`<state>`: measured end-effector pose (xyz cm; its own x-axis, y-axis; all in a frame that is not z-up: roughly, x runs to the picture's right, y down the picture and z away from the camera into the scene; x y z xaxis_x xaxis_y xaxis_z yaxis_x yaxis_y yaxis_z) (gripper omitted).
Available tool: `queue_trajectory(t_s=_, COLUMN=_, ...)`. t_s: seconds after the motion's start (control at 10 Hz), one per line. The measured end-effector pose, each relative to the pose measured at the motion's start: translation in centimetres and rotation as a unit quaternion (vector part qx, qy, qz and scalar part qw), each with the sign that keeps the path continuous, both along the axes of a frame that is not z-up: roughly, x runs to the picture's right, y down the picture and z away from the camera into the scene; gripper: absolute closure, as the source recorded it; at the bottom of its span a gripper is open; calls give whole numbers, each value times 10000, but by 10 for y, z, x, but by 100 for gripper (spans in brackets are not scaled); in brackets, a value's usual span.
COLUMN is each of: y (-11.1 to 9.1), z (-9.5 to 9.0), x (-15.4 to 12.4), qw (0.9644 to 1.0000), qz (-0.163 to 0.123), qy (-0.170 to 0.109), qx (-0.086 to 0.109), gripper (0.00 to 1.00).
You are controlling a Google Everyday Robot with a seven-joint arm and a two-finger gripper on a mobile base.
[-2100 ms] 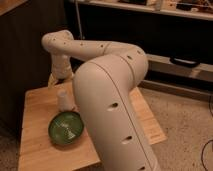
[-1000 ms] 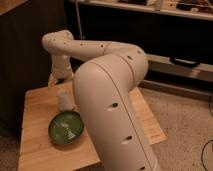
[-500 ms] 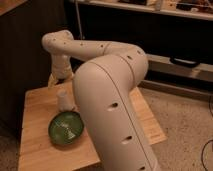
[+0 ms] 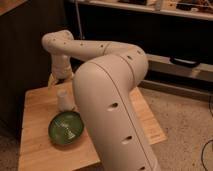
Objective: Place the ceramic cup in the ceramic bowl
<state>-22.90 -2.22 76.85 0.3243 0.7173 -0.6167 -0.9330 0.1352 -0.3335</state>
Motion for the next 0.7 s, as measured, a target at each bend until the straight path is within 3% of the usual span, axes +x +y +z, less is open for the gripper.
queue_trajectory(t_s=0.2, y=1, z=1, x=-1, qw=10000, qz=-5, qy=-56, qx=-1, gripper=20)
queue_trajectory(t_s=0.5, y=10, z=10, x=-10, qw=9980, qz=170, qy=-523, qx=327, gripper=20)
queue_trajectory(t_s=0.7, y=17, z=12, x=-13, qw=9964, qz=149, qy=-673, qx=498, gripper=20)
